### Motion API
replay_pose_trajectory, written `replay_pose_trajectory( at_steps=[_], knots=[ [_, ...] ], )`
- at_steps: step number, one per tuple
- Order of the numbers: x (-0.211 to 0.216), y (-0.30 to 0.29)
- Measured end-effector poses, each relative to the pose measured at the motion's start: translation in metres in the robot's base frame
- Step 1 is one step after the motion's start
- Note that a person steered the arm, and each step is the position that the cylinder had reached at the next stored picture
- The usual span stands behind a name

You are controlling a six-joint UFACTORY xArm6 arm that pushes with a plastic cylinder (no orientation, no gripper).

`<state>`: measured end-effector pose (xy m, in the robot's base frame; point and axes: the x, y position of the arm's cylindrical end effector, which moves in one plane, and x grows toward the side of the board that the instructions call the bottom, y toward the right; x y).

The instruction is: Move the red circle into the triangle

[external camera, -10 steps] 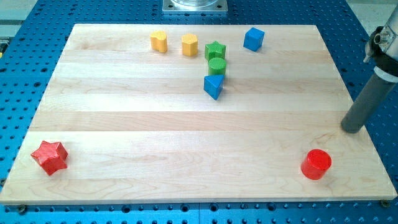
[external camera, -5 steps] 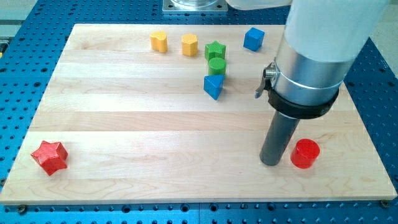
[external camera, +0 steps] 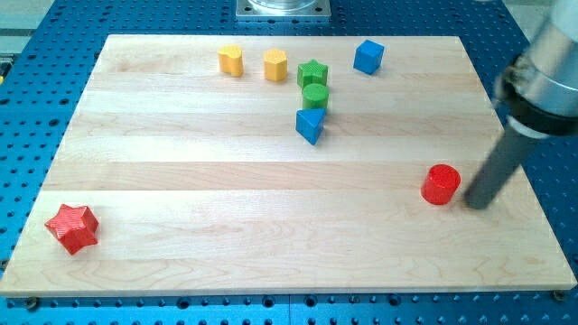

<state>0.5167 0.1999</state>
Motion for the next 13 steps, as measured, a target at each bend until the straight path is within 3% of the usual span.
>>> replay_pose_trajectory(
  at_steps=[1,2,3,6,7,9,11,12,13],
  knots=[
    [0.0,-0.1],
    [0.012,-0.056],
    [-0.005,-0.063],
    [-0.005,-0.073],
    [-0.005,-0.142],
    [-0.026,-0.093],
    [-0.037,-0.188],
    [-0.02,-0.16],
    [-0.007,-0.222]
  ],
)
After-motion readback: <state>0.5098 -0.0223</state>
